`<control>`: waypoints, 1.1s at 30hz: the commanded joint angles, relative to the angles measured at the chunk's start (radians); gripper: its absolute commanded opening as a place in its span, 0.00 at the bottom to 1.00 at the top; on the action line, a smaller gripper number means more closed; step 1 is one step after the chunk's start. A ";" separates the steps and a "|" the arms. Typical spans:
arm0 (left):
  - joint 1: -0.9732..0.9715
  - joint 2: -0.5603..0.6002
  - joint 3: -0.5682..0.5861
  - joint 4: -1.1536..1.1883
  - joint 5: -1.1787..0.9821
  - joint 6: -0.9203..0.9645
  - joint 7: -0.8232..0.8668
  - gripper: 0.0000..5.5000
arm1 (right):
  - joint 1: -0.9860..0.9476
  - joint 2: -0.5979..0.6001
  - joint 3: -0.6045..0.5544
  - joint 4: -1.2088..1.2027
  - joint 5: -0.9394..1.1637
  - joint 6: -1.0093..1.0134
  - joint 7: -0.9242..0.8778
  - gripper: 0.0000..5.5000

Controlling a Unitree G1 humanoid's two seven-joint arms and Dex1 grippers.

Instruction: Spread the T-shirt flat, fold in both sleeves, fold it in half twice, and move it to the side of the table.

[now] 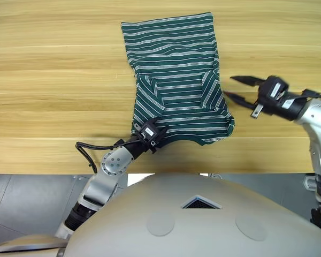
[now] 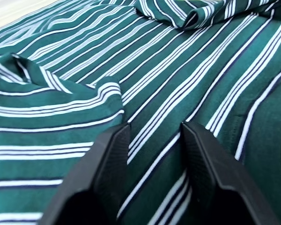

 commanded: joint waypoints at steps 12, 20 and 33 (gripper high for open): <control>0.102 0.159 0.433 -0.453 -0.445 0.010 -0.184 0.38 | -0.188 -0.100 0.149 0.785 -0.092 -0.783 0.447 0.58; 0.160 0.459 0.700 0.222 -0.013 -0.494 -0.320 0.51 | -0.277 -0.092 0.260 0.946 -0.132 -0.885 0.559 0.70; -0.077 0.484 0.389 0.479 0.031 -0.678 -0.492 0.51 | -0.366 0.034 0.407 0.959 -0.162 -0.922 0.541 0.70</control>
